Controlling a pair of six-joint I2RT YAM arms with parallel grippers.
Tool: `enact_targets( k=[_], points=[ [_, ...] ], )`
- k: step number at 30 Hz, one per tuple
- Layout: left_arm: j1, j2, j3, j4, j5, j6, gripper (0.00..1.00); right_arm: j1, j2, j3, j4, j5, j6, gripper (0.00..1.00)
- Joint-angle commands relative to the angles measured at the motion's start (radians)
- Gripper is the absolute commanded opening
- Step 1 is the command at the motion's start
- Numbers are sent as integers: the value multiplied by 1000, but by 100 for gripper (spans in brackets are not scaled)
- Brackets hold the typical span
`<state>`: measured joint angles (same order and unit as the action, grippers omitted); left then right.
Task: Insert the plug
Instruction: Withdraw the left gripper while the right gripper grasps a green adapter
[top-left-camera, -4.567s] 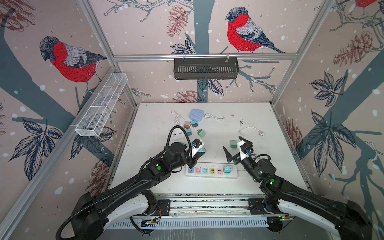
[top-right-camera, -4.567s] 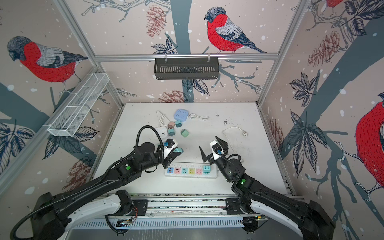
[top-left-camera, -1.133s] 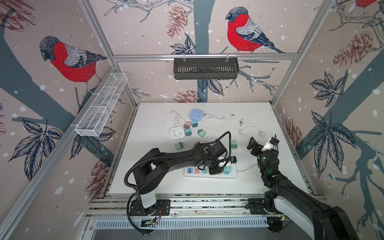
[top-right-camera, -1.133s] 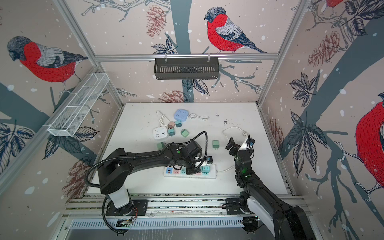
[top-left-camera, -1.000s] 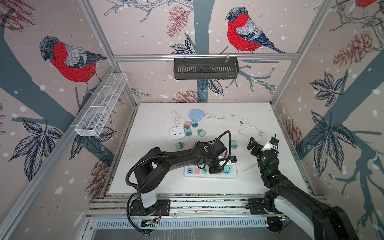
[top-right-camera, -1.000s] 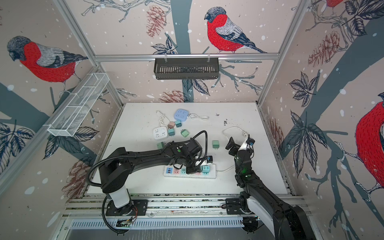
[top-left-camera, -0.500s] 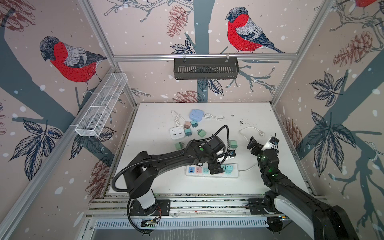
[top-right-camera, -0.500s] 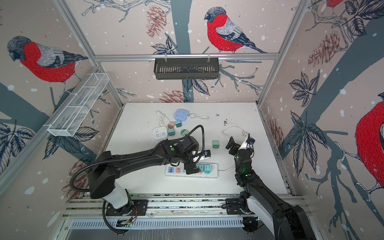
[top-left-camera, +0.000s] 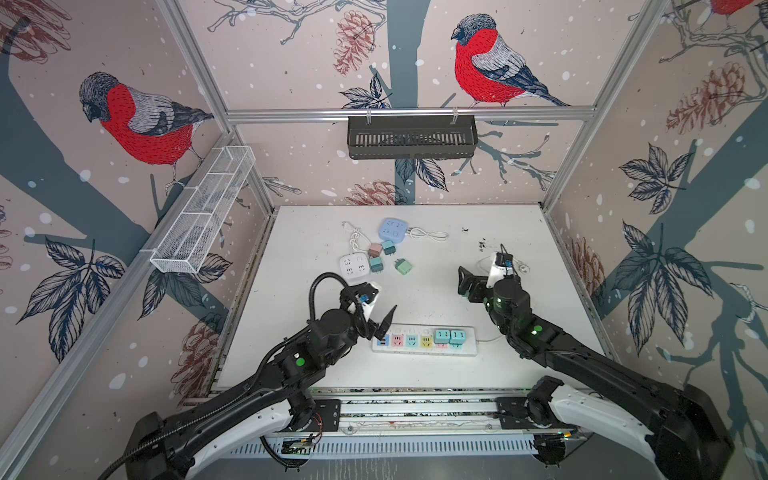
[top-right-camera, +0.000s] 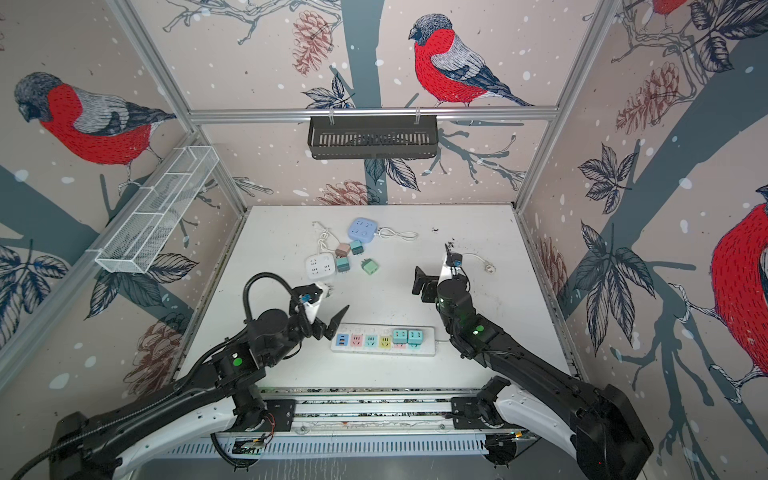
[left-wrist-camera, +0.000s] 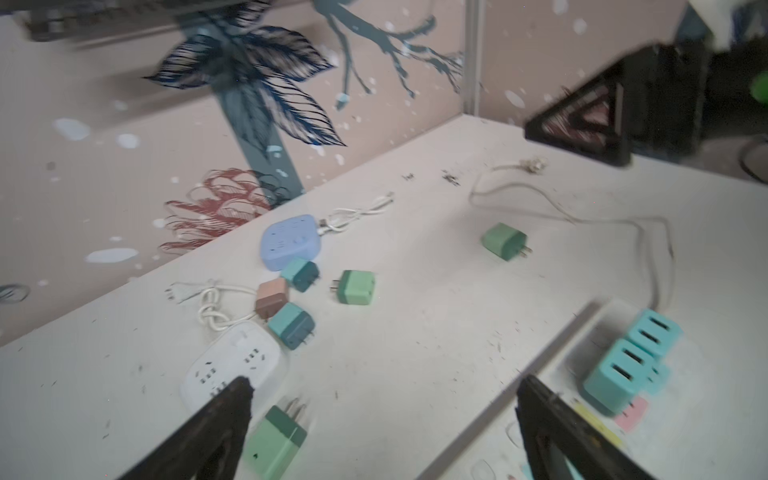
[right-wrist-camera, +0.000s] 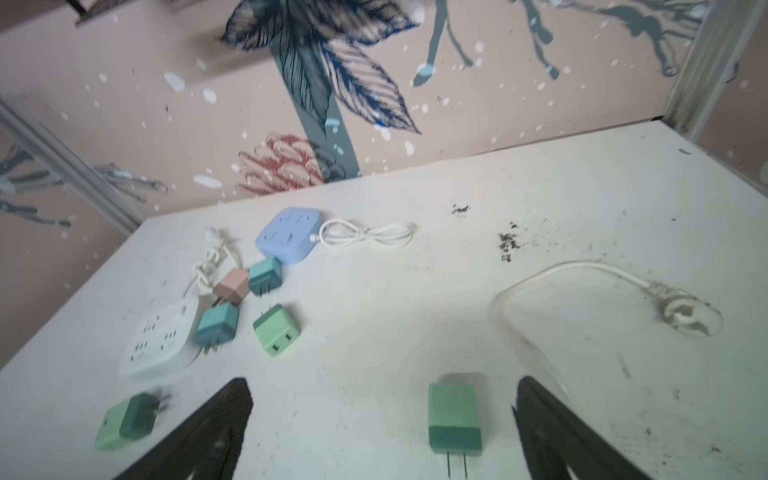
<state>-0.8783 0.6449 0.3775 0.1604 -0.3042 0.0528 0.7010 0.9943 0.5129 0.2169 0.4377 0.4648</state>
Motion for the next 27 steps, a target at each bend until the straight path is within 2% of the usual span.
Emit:
enact_targets(
  k=[1,5,7,8,14,17,19,27],
  points=[
    [76,-107,-117,159,-80,-168,98,42,95,54,-104,22,15,97],
    [121,-149,-251,268,-139,-196,98,38,226,98,-123,-3,47,94],
    [121,-129,-282,301,-169,-156,98,2,274,112,-132,-27,52,92],
    [121,-111,-286,308,-199,-174,99,-22,303,118,-131,-44,50,91],
    [121,30,-251,264,-198,-265,99,-146,420,154,-133,-90,37,85],
    [121,96,-191,158,-278,-336,99,-186,484,175,-131,-136,18,84],
    [121,124,-144,73,-317,-398,99,-198,527,191,-144,-152,14,82],
    [121,162,-134,72,-360,-424,99,-211,617,197,-122,-178,18,74]
  ],
)
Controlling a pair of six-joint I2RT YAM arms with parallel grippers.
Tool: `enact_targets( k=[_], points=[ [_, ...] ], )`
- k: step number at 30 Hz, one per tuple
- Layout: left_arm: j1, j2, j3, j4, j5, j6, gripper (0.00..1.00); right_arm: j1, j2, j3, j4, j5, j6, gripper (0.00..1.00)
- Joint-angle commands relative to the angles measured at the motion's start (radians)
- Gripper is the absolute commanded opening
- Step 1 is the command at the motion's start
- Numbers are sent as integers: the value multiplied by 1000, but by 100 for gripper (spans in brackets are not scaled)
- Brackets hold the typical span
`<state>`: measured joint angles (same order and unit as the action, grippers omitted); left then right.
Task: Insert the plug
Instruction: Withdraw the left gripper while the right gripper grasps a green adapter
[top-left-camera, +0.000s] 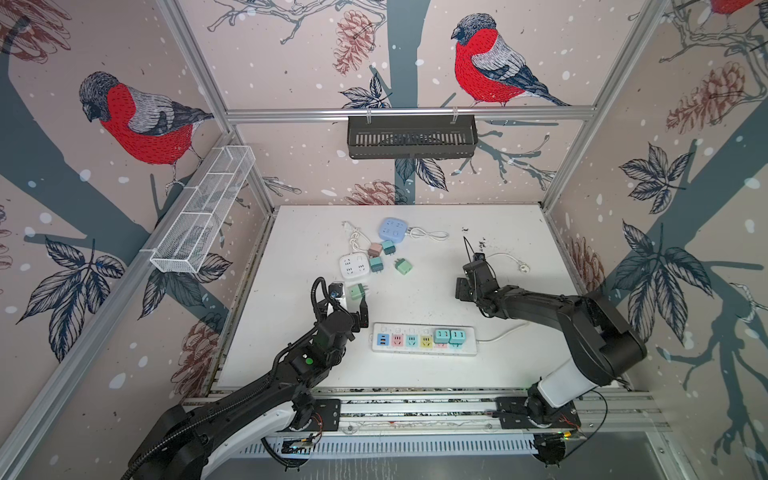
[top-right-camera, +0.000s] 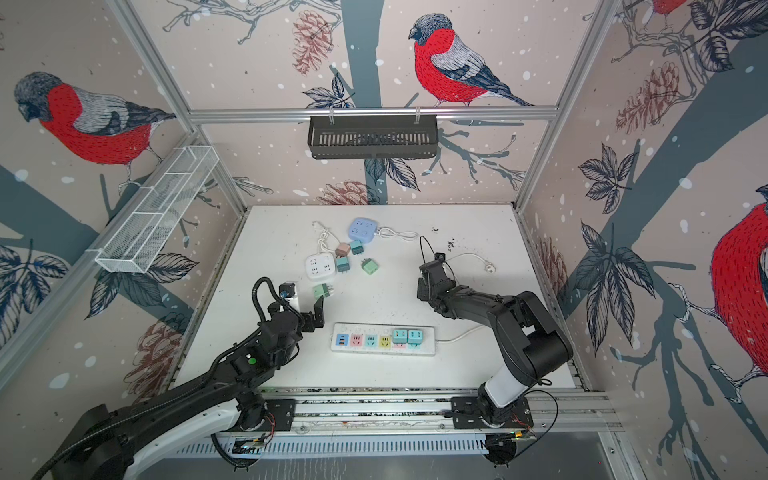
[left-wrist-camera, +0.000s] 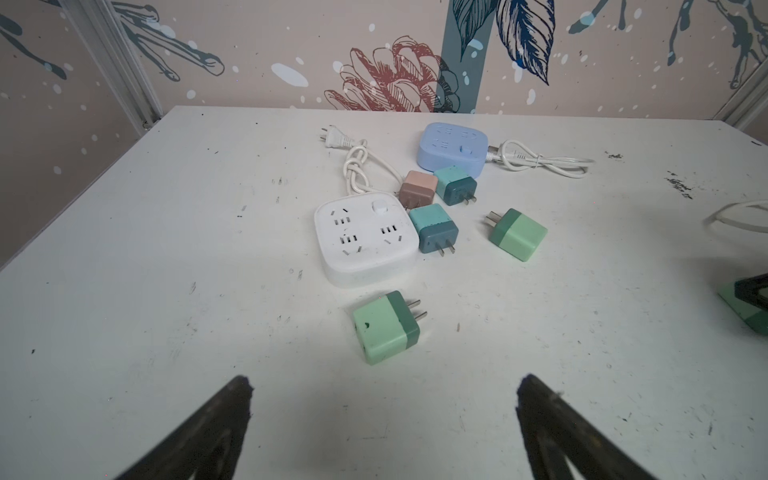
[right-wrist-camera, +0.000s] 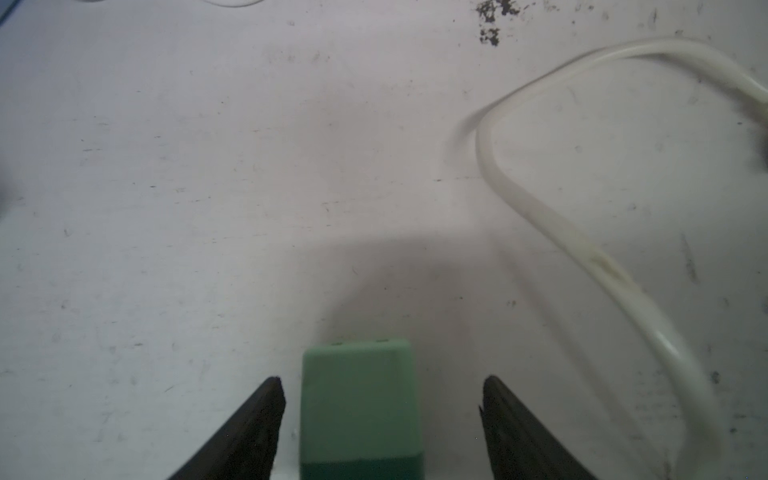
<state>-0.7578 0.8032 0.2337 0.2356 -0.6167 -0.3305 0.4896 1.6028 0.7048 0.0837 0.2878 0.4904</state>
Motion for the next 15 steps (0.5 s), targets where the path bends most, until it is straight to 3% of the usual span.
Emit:
enact_targets(
  k=[1,6,15],
  points=[
    [0,7,9,-2,-47,-39,99,-2,10,5,13,-37,-8,72],
    [1,35,21,-2,-44,-38,99,5,34,6,20,-51,-11,60],
    [0,51,30,-8,-44,-42,99,10,46,6,6,-47,-1,60]
  ],
)
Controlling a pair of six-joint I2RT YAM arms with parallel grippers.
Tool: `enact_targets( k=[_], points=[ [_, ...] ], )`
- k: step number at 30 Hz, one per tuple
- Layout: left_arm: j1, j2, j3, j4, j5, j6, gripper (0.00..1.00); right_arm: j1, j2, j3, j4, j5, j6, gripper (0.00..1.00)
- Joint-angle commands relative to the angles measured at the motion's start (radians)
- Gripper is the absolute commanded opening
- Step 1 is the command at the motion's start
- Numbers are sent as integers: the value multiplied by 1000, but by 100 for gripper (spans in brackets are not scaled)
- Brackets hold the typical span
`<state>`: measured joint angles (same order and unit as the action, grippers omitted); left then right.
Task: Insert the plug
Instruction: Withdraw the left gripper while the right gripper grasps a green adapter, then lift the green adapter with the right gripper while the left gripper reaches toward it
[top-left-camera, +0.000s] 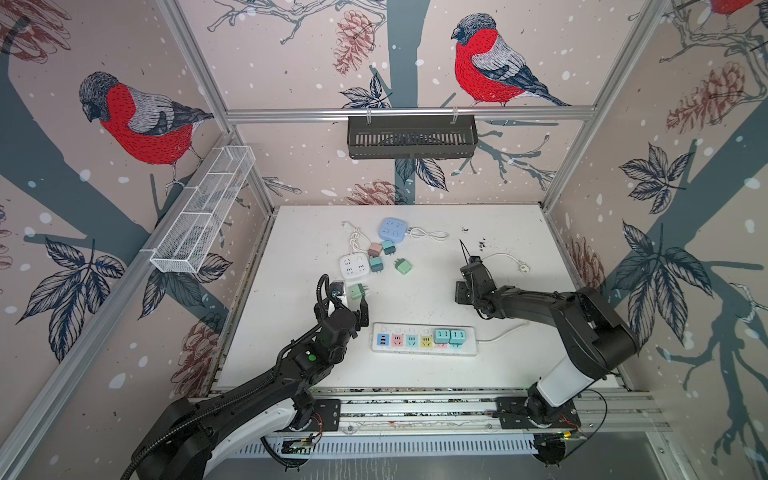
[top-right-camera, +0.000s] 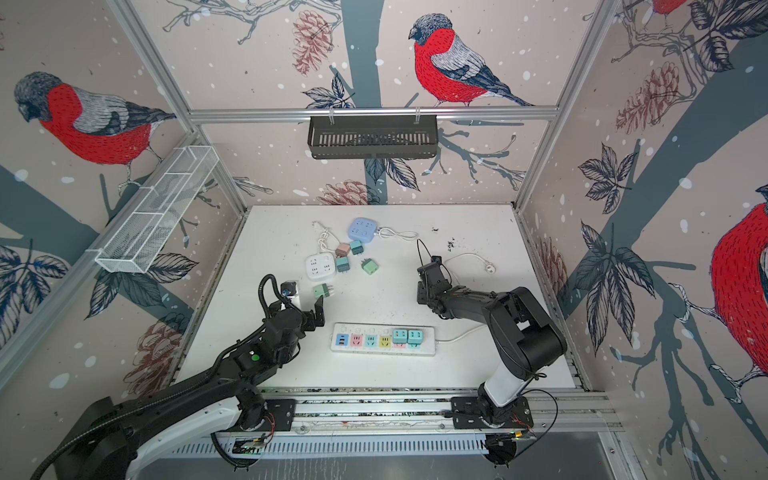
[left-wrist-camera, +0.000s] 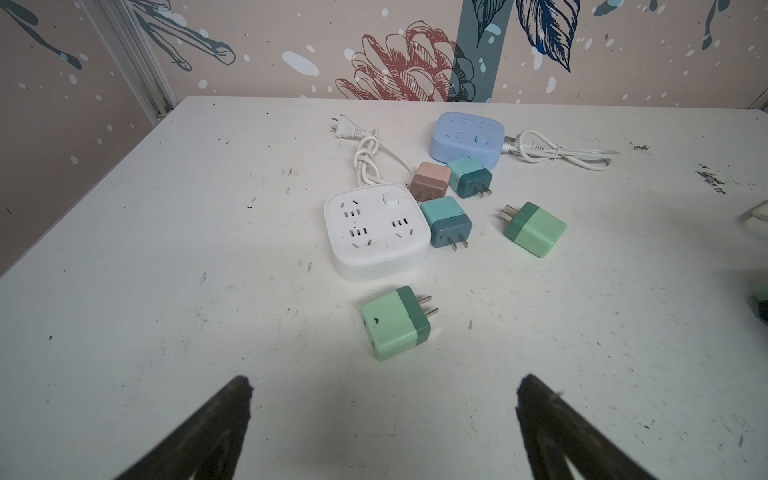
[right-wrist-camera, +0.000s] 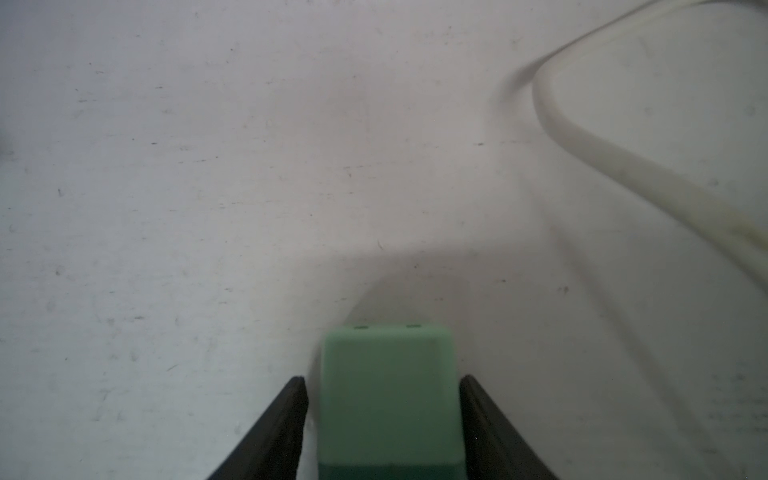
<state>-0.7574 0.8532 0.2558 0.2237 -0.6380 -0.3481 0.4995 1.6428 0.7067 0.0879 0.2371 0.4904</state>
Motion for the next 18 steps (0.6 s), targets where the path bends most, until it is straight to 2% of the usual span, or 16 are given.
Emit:
enact_targets(
  k=[1,13,18],
  points=[
    [0,3,10,4,-22,-24,99,1,9,4,5,8,2,59],
    [0,2,13,-3,-26,-28,99,10,-9,7,-6,32,7,39],
    [0,1,12,-6,-23,-29,99,41,-86,23,-34,55,-6,37]
  ],
)
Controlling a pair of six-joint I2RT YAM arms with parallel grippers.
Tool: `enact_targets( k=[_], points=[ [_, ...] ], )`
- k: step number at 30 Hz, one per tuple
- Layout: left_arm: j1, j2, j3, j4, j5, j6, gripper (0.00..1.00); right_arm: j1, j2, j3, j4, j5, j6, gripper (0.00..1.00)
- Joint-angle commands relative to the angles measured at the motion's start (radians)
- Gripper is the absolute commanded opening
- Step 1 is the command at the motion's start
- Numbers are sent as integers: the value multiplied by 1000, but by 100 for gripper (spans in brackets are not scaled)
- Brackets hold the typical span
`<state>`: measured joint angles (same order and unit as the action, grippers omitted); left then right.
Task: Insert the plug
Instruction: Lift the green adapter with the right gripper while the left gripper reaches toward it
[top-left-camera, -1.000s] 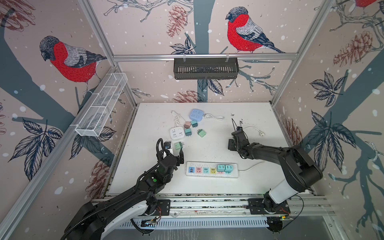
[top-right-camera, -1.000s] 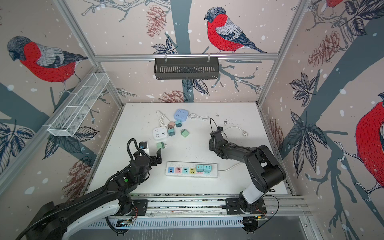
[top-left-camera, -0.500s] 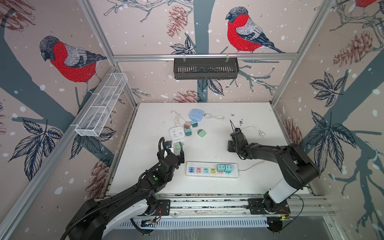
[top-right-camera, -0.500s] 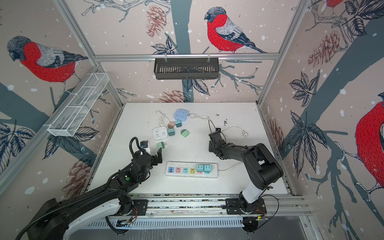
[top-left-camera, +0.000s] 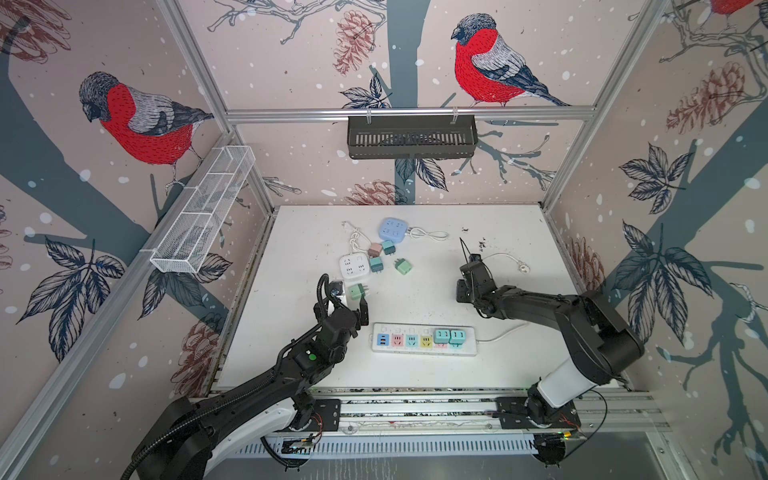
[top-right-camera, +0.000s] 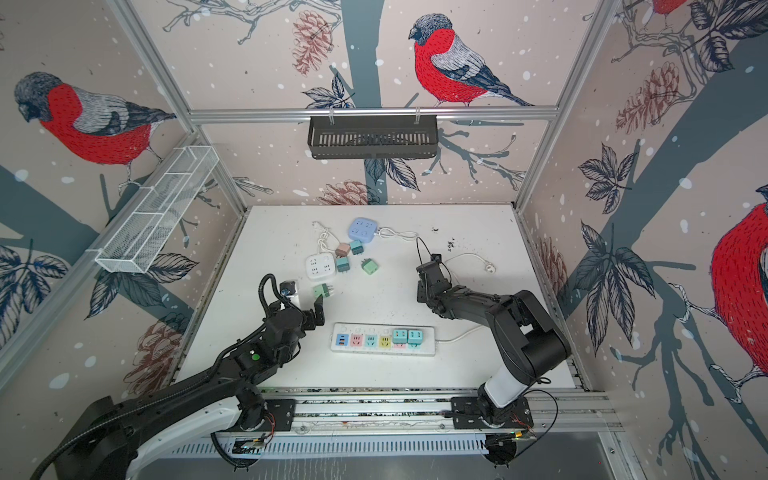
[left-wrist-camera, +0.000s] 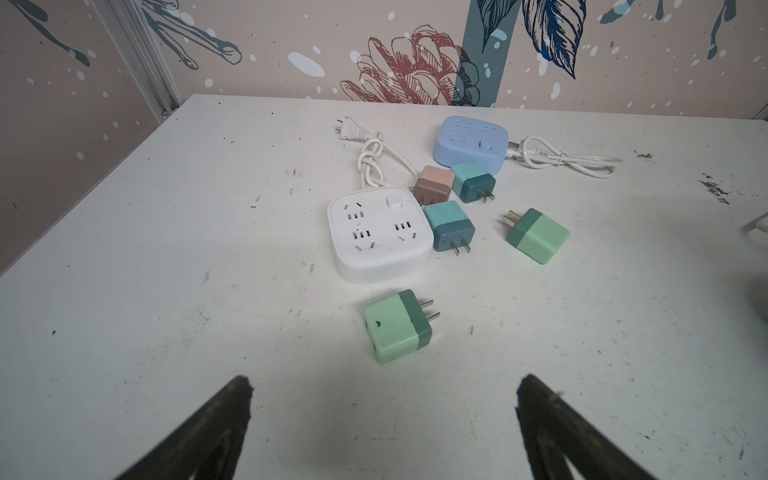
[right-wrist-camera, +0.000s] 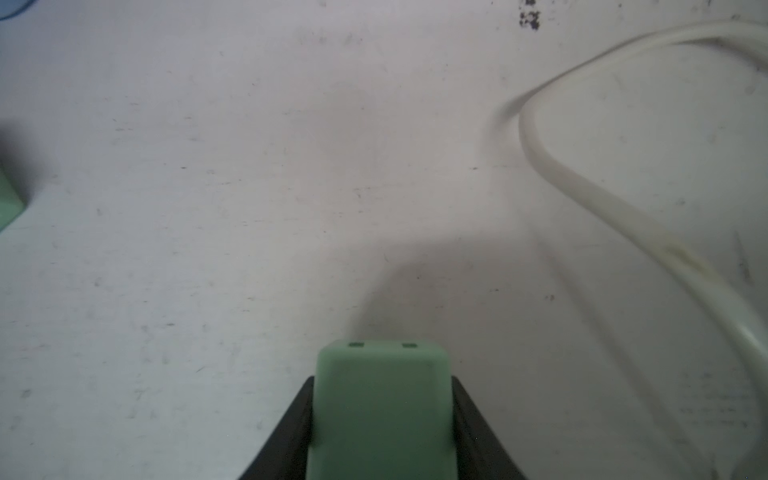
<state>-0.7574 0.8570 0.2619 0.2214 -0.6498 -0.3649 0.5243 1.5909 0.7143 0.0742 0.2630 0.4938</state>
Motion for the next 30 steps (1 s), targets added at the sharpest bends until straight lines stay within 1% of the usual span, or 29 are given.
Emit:
enact_targets(
  k=[1,4,10,13,15,16,18,21,23,26,30],
  points=[
    [0,-3,7,-4,-15,-14,99,25,-56,24,-34,41,-12,37],
    [0,1,8,-2,-16,-13,99,49,-107,37,-50,68,-33,36],
    [0,-10,17,1,14,14,98,114,-231,-3,10,93,-90,32],
    [0,-40,35,-16,37,32,98,150,-317,-41,62,103,-144,31],
    [0,-68,53,-29,32,21,98,179,-375,-73,121,119,-192,31],
    [0,-83,65,-33,47,16,98,199,-396,-90,155,132,-216,30],
    [0,-123,92,-42,125,23,98,241,-432,-113,210,156,-260,29],
    [0,-190,148,-85,279,23,98,309,-479,-142,290,203,-325,25],
    [0,-233,171,-92,379,33,97,350,-510,-166,347,202,-381,25],
    [0,-277,169,-43,510,61,95,406,-549,-210,436,191,-473,24],
    [0,-278,193,-29,643,75,90,487,-583,-281,573,184,-613,23]
  ],
)
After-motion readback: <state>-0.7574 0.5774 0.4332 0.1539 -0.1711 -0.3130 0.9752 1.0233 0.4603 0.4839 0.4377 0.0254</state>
